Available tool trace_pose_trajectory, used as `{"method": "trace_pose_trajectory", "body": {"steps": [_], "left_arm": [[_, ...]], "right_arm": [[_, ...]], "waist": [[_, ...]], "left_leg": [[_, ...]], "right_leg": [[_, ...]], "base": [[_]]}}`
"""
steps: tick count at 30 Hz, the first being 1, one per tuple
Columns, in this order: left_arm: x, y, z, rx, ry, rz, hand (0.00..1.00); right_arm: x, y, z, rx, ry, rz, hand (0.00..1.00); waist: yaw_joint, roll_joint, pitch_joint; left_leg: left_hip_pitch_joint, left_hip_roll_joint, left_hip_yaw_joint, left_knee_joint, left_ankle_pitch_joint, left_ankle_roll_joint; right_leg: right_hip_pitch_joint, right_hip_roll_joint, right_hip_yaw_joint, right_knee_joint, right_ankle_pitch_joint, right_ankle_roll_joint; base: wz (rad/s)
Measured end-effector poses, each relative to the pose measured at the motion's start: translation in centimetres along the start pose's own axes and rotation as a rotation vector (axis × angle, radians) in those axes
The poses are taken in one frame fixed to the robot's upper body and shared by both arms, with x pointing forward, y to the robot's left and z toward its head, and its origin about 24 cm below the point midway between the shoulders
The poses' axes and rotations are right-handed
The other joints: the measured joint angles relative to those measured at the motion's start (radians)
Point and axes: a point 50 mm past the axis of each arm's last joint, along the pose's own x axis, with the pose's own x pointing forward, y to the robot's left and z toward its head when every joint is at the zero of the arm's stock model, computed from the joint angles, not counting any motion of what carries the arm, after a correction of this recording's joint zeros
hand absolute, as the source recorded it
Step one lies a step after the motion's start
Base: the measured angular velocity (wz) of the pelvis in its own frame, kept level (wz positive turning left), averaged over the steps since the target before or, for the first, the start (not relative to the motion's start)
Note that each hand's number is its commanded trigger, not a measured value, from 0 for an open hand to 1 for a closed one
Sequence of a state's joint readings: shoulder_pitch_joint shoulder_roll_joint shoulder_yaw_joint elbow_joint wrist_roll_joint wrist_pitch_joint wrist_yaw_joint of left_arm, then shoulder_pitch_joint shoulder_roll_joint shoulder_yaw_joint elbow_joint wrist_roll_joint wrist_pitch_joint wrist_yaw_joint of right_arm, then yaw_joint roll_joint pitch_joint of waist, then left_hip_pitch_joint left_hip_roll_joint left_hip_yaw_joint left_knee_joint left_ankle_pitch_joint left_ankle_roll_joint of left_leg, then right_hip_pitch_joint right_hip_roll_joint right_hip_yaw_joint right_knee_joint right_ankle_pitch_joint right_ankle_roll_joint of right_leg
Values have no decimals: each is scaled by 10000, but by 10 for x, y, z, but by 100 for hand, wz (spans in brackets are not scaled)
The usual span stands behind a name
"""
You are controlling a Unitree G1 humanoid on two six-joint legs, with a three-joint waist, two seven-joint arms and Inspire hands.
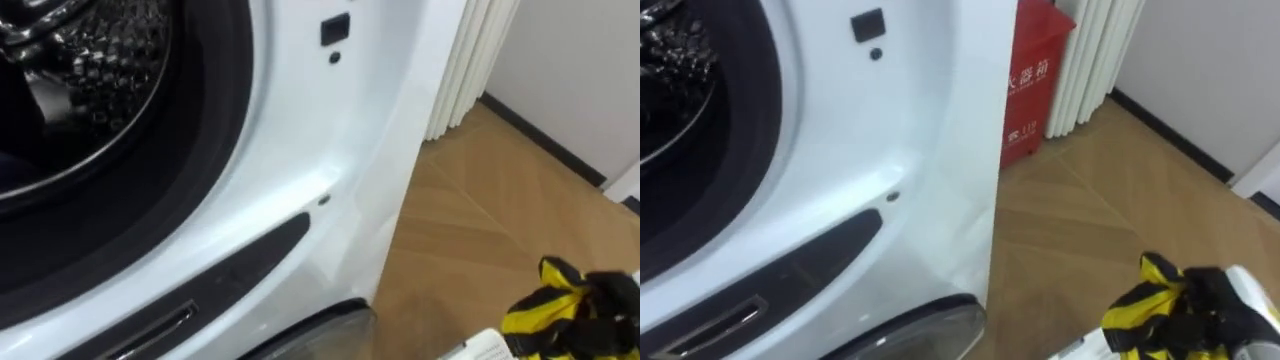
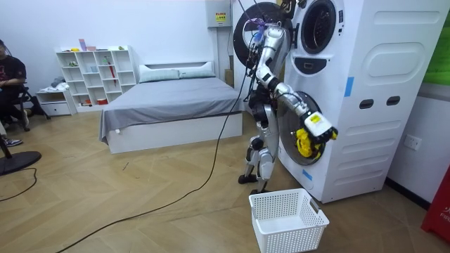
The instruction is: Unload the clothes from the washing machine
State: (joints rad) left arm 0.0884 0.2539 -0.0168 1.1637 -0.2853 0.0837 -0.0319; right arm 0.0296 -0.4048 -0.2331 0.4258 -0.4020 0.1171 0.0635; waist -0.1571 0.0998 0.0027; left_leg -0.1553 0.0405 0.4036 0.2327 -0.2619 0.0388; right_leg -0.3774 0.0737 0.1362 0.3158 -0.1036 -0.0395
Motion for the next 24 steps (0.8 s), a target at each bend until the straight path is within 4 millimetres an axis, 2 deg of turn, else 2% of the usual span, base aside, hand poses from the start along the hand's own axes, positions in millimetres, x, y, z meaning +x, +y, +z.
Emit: {"method": "trace_pose_trajectory", "body": {"steps": [4, 6, 10, 13, 18, 24], "left_arm": [[2, -8, 15, 323, -343, -217, 0], [2, -14, 19, 354, -398, -380, 0], [2, -16, 21, 457, -428, -434, 0], [3, -18, 22, 610, -462, -491, 0], [2, -21, 23, 515, -480, -514, 0], [2, -26, 30, 203, -710, -696, 0]], "right_arm": [[5, 20, -12, -85, 694, 393, 100], [7, 24, -14, -61, 858, 312, 100], [8, 28, -20, 172, 1170, 171, 100], [8, 31, -24, 629, 1260, -40, 100], [3, 47, -39, 221, 1880, 287, 100], [-3, 51, -59, 351, 2693, -152, 100]], "waist": [[-2, 101, 16], [-19, 241, 49], [-7, 471, 12], [-10, 725, 36], [53, 859, 3], [60, 926, -15]], "left_leg": [[-356, -142, 16, -13, 104, 83], [-577, -235, 76, -4, 156, 151], [-749, -343, 42, 23, 199, 217], [-882, -418, 37, 30, 246, 277], [-978, -599, 34, 9, 314, 335], [-977, -714, -73, -15, 414, 405]], "right_leg": [[-556, -130, -8, 432, -89, 43], [-877, -209, 40, 628, -115, 86], [-1143, -281, 121, 776, -155, 136], [-1327, -370, 89, 888, -171, 156], [-1634, -539, 86, 1352, -365, 206], [-1629, -739, -89, 1463, -435, 251]], "base": [[2], [0], [2], [5], [6], [13]]}}
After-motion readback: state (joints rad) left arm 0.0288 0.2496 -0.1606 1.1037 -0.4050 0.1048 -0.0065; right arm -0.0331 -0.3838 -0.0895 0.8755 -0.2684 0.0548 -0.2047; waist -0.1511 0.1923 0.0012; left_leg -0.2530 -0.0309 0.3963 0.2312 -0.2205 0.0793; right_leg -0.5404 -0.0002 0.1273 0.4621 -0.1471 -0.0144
